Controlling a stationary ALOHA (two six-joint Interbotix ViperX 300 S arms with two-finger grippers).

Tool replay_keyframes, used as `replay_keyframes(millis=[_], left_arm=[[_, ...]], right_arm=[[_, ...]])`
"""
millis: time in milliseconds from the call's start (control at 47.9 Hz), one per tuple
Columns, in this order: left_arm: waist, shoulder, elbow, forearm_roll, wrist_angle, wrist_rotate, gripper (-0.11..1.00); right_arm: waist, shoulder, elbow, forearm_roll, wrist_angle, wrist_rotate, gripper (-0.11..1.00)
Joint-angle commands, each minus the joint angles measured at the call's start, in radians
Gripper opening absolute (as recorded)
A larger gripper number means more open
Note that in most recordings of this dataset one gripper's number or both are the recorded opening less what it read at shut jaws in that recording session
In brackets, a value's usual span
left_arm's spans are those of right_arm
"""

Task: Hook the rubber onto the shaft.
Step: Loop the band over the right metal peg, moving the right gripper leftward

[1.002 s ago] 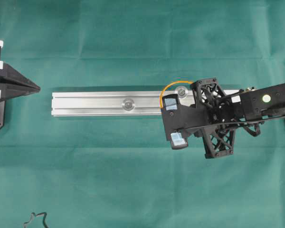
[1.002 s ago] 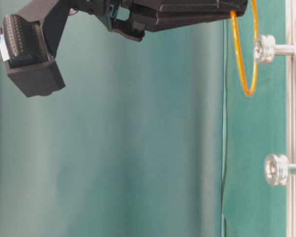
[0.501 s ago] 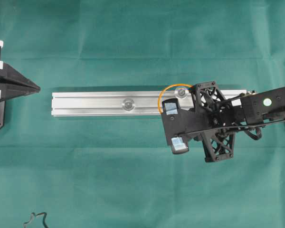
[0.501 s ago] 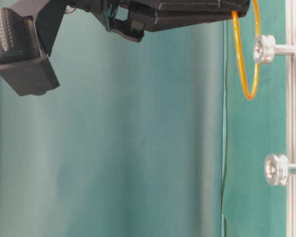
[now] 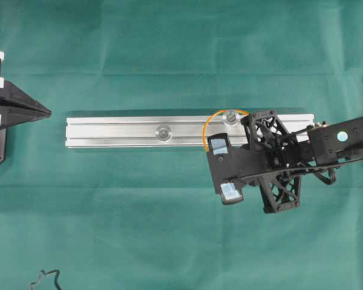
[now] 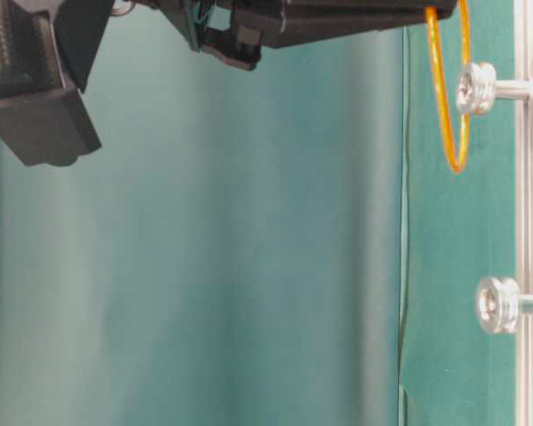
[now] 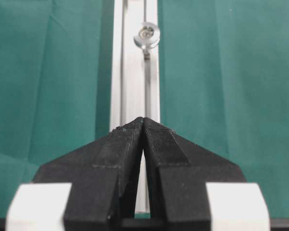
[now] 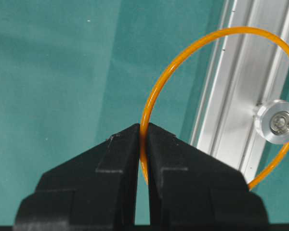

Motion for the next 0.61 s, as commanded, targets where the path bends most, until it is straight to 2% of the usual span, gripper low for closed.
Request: replay_keyframes(millis=[0,292,584], left_arm=[[0.003,0.009,-0.029,0.002,-0.006,-0.002,0.0],[0.005,0.008,-0.029,0.003,-0.006,-0.002,0.0],[0.003,0.008,-0.029,0.002,-0.006,-0.002,0.0]], right_arm=[[0.012,-0.009,-0.02,0.006,-0.006,0.002,0.09],[0.04,-0.006,-0.02,0.015,-0.006,0.005,0.09],[0.04,-0.008,-0.02,0.012,-0.006,0.058,0.09]])
